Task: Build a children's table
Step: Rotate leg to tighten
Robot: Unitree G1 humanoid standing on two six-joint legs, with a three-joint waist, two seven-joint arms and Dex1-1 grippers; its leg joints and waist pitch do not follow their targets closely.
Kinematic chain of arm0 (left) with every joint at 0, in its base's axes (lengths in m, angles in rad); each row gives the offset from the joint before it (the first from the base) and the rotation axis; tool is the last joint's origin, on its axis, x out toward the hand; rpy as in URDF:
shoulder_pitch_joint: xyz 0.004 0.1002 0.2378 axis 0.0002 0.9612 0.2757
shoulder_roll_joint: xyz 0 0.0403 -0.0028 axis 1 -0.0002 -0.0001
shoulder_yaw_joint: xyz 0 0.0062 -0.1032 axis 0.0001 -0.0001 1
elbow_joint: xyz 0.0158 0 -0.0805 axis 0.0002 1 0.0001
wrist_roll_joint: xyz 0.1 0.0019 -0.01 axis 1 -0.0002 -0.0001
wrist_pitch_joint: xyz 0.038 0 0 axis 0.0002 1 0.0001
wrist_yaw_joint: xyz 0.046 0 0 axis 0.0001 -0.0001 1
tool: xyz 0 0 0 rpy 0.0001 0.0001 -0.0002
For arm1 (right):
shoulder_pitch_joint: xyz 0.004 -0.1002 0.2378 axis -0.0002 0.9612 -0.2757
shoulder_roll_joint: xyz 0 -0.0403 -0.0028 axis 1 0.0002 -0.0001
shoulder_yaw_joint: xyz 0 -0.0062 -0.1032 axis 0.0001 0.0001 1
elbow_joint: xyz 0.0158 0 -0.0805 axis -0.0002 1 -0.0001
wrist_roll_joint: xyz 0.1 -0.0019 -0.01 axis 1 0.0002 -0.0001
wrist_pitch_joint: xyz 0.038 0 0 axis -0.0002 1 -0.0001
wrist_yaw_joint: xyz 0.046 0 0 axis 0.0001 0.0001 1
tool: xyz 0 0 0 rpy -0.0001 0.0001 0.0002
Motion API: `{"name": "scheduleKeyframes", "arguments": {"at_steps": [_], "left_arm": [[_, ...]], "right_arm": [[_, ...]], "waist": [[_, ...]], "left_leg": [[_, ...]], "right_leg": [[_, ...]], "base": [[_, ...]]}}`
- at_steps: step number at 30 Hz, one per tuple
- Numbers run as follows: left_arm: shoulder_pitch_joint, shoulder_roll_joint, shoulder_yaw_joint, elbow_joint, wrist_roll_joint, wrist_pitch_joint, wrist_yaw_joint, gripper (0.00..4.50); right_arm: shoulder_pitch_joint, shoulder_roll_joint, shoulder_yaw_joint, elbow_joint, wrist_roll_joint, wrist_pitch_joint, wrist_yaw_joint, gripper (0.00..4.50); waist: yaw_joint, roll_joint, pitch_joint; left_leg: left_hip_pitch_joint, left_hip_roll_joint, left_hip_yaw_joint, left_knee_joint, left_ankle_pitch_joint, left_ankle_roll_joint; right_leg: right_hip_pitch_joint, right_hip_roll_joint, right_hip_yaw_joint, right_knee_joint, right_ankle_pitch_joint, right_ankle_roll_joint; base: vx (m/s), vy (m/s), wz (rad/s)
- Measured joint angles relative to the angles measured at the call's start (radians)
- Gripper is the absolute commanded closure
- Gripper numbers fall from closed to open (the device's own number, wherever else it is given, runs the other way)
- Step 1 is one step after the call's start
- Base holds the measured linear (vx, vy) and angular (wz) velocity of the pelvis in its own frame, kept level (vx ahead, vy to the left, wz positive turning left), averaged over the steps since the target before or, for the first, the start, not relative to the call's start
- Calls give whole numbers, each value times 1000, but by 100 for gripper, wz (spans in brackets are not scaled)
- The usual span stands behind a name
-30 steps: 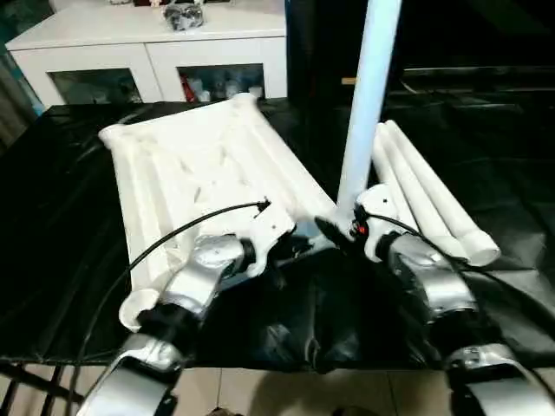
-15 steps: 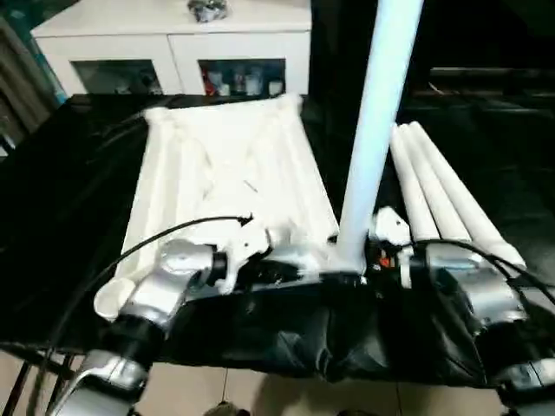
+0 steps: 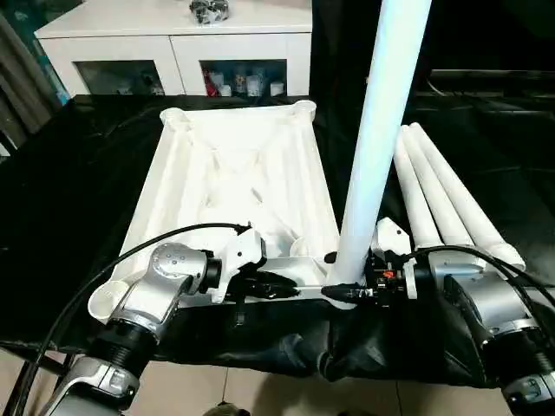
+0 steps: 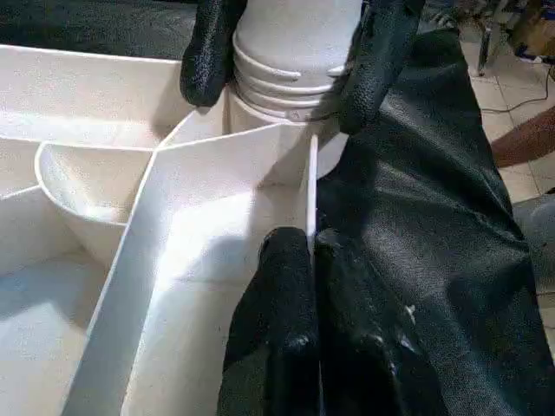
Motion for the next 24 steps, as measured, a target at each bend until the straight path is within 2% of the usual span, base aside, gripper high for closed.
{"name": "scheduleKeyframes", "arguments": {"at_steps": [3,7,11,13,19,21,22,24], "left_arm": [[0,-10,6,6,3,2,53,450],[-28,-60,24,49,33,10,183,450],[-95,-146,42,144,82,14,369,450],[-124,-197,42,181,112,21,472,450],[-153,-287,38,218,163,32,632,450],[-155,-296,38,222,168,32,645,450],[-156,-298,38,223,168,31,648,450],[-159,-301,38,230,168,28,653,450]], "right_arm": [[-1,33,-25,20,-7,0,-70,177],[-31,108,-79,108,-25,-27,-273,178],[-110,207,-140,232,-64,-37,-549,178],[-144,253,-173,282,-82,-37,-695,178],[-178,319,-219,350,-108,-84,-930,178],[-179,322,-224,360,-109,-99,-945,178],[-185,323,-225,370,-109,-106,-948,143],[-190,323,-227,379,-110,-110,-949,143]], "waist": [[-4,0,0],[-27,0,0],[-40,-1,0],[-40,0,0],[-33,4,-3],[-31,6,-4],[-31,7,-5],[-30,8,-6]], "left_leg": [[0,0,0,0,0,0],[1,0,0,0,0,0],[2,0,0,0,0,0],[2,-1,0,0,0,0],[1,-1,0,0,0,0],[1,-1,0,0,0,0],[1,-1,0,0,1,1],[1,-1,0,0,2,4]], "right_leg": [[0,0,0,0,0,0],[0,0,0,0,0,0],[0,0,0,0,0,1],[0,0,0,0,0,1],[1,0,0,-1,2,-1],[1,0,0,-1,1,0],[1,0,0,-2,0,1],[1,0,0,-2,0,1]], "base": [[0,0,0],[0,0,0],[0,0,0],[0,0,0],[0,0,0],[0,0,0],[0,0,0],[0,0,0]]}}
